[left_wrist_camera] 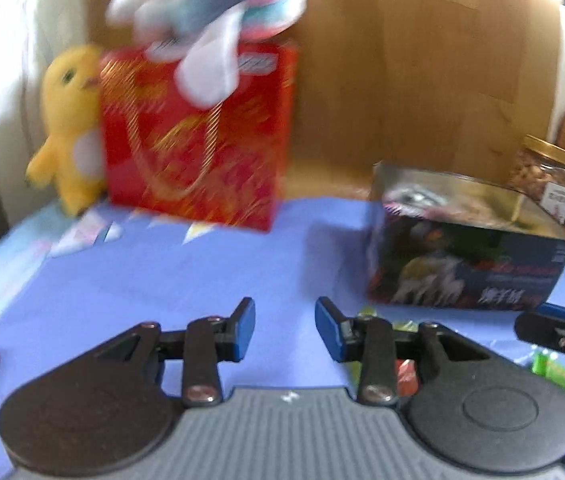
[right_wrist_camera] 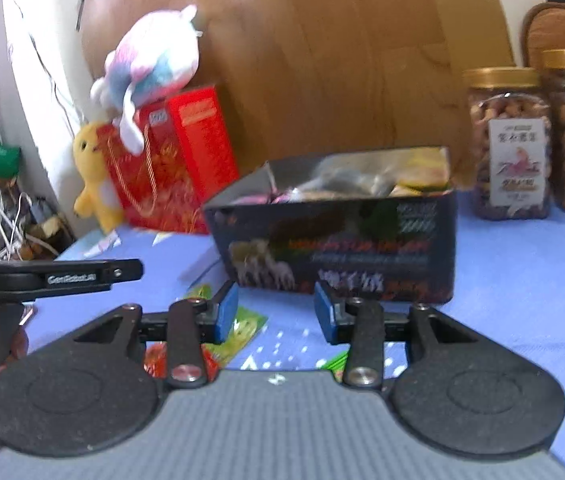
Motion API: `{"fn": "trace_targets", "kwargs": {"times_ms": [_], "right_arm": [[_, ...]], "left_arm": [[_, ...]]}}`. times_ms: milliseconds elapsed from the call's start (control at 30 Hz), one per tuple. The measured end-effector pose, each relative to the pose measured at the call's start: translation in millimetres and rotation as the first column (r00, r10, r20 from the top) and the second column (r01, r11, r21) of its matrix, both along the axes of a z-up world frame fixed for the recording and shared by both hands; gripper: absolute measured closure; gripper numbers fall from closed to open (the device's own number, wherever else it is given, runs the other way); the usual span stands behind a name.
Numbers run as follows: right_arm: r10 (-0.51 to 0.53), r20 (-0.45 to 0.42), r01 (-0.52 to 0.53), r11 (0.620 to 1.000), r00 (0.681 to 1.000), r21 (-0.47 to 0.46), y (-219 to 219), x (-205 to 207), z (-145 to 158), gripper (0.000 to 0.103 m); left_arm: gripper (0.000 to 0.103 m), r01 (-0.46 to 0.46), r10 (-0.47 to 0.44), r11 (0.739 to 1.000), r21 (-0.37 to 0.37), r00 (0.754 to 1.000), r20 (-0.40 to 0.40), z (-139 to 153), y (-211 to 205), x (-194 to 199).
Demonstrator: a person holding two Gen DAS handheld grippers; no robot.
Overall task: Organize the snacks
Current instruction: 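Grasp the green jelly packet with the left tool, then lower the green packet into the black tin and open the left tool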
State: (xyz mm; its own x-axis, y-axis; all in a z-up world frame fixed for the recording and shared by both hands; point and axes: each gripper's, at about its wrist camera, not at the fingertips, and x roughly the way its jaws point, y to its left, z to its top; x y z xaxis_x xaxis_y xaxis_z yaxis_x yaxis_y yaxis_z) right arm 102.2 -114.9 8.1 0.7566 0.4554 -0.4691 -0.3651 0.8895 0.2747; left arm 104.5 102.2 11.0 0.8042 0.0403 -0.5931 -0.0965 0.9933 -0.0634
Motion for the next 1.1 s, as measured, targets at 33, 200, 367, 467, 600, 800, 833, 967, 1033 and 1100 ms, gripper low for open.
{"fn": "trace_targets", "kwargs": {"times_ms": [33,200,367,467,600,800,833,967,1033,1100], "right_arm": [[0.007,-0.017,-0.007,1.0,1.0,-0.003,3,3,-2,0.058],[0.047,-0.099,-0.05,0.998,0.994,-0.032,28,20,-10,0.058],[0.046,-0.163,-0.048,0.999,0.986,-0.003,40,38,-21,0.055],[0.05,-0.159,-0.052,0.999,0.986,-0.008,40,35,-20,0.054],[0.064,-0.147,-0.061,0.998,0.987,0.021,34,27,-22,0.055],[0.062,-0.136,-0.06,0.998,0.989,0.016,36,27,-23,0.054],[0.063,-0.136,-0.06,0.998,0.989,0.021,36,28,-23,0.054],[0.074,-0.146,-0.062,0.994,0.987,0.088,27,30,-24,0.053],[0.073,-0.143,-0.051,0.987,0.987,0.155,17,32,-24,0.039],[0.071,-0.145,-0.041,0.979,0.987,0.2,12,32,-24,0.018]], "left_arm": [[0.069,-0.002,0.001,1.0,-0.021,1.0,-0.014,-6,6,-2],[0.068,0.0,0.0,0.994,-0.107,1.0,0.001,-30,27,-14],[0.068,0.03,-0.029,0.983,-0.179,1.0,0.005,-29,32,-12],[0.068,0.094,-0.099,0.955,-0.28,0.995,-0.003,-28,35,-2],[0.051,0.22,-0.251,0.9,-0.376,0.967,-0.035,-26,26,27],[0.08,0.238,-0.322,0.828,-0.507,0.943,-0.085,-28,17,52],[0.083,0.245,-0.325,0.825,-0.509,0.943,-0.072,-27,15,50],[0.084,0.239,-0.293,0.838,-0.49,0.955,-0.036,-19,11,43],[0.085,0.25,-0.285,0.837,-0.486,0.959,0.002,-10,11,39],[0.085,0.27,-0.288,0.824,-0.498,0.957,0.041,1,12,37]]}}
